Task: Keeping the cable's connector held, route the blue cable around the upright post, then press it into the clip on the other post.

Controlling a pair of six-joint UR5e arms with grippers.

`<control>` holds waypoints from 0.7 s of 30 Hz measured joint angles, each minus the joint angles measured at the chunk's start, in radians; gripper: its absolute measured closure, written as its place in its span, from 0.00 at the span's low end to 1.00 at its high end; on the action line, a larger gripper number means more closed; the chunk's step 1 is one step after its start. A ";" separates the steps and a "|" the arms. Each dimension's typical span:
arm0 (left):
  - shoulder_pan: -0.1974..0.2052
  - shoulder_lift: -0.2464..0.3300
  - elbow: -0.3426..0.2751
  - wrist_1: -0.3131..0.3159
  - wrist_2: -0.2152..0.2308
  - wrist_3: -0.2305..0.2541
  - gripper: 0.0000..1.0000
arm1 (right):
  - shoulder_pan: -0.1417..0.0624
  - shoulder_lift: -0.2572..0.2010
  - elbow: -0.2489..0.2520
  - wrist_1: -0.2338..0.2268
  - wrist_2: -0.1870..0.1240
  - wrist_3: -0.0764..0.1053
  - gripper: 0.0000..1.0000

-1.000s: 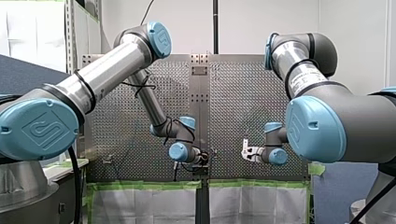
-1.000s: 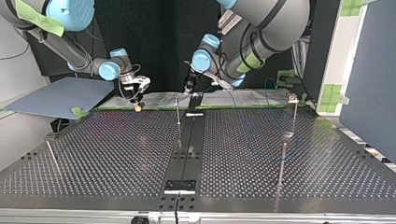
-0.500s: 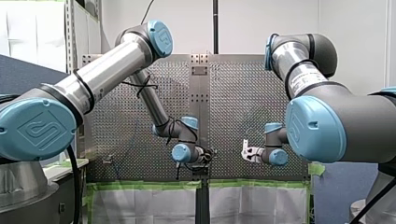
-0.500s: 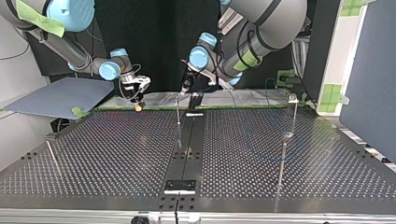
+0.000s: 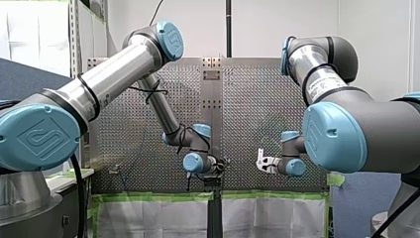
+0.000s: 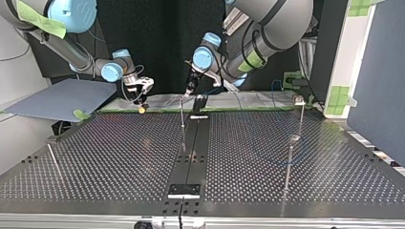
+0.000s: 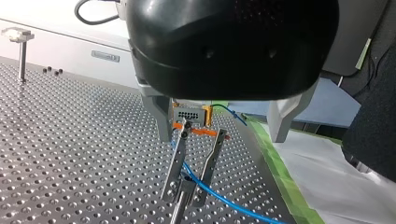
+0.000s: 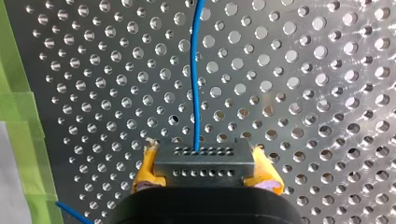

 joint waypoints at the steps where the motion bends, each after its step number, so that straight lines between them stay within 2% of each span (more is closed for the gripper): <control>1: 0.000 0.000 0.000 0.000 0.000 0.000 0.00 | 0.000 0.000 0.000 0.000 0.000 0.000 1.00; 13: -0.001 0.000 0.000 -0.003 -0.002 0.000 0.00 | -0.004 0.003 0.000 0.002 0.000 0.000 1.00; 21: -0.005 0.005 0.000 -0.004 -0.025 0.004 0.00 | -0.007 0.005 0.000 0.003 0.000 0.000 1.00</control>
